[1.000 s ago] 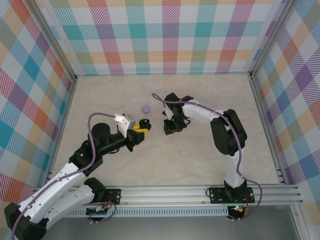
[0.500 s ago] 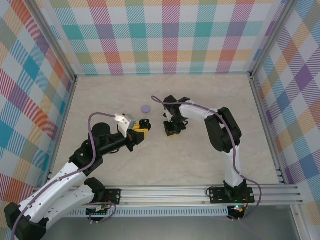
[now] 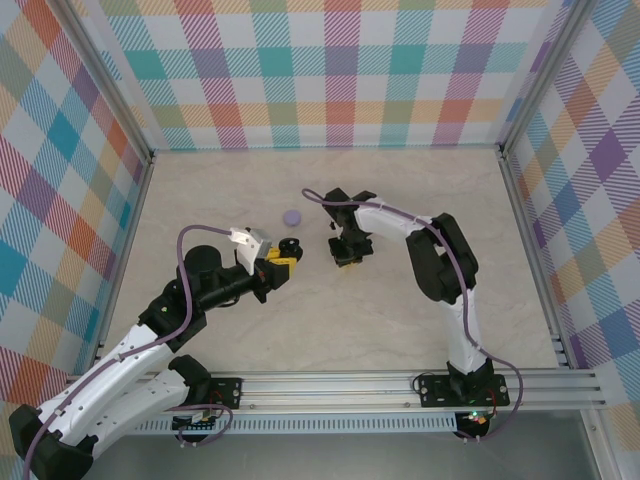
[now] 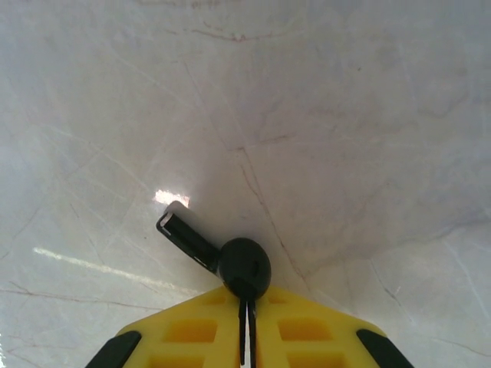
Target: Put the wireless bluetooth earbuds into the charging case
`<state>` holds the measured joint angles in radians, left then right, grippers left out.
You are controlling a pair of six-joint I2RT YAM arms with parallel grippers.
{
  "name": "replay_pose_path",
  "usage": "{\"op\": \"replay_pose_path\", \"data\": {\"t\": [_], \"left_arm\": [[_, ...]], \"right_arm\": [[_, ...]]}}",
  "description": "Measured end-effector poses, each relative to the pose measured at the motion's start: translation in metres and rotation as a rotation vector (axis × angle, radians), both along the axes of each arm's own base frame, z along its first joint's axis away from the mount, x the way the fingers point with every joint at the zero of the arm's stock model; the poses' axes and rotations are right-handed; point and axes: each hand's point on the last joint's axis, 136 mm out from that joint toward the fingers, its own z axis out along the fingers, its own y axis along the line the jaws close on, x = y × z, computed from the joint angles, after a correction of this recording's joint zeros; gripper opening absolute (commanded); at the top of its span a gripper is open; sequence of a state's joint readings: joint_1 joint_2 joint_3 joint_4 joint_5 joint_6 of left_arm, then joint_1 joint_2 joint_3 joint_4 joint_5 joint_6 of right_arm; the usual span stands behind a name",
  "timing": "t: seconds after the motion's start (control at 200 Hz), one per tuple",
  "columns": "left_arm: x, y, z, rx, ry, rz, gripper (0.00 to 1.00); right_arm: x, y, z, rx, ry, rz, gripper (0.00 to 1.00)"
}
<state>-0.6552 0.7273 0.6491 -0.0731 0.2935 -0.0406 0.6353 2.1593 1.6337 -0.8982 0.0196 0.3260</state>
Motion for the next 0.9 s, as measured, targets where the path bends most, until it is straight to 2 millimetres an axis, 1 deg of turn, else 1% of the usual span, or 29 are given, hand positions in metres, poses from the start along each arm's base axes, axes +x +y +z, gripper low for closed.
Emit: {"op": "replay_pose_path", "data": {"t": [0.4,0.615,0.69,0.9], "left_arm": [[0.0,0.0,0.0,0.0,0.0,0.0,0.0],[0.0,0.0,0.0,0.0,0.0,0.0,0.0],[0.0,0.0,0.0,0.0,0.0,0.001,0.0],[0.0,0.0,0.0,0.0,0.0,0.001,0.0]], "right_arm": [[0.021,0.004,0.001,-0.045,-0.033,-0.016,0.13],[0.027,0.004,0.001,-0.078,-0.04,0.001,0.17],[0.032,0.004,0.001,-0.093,-0.058,0.005,0.18],[0.041,0.002,0.004,-0.112,-0.094,0.017,0.18]]}}
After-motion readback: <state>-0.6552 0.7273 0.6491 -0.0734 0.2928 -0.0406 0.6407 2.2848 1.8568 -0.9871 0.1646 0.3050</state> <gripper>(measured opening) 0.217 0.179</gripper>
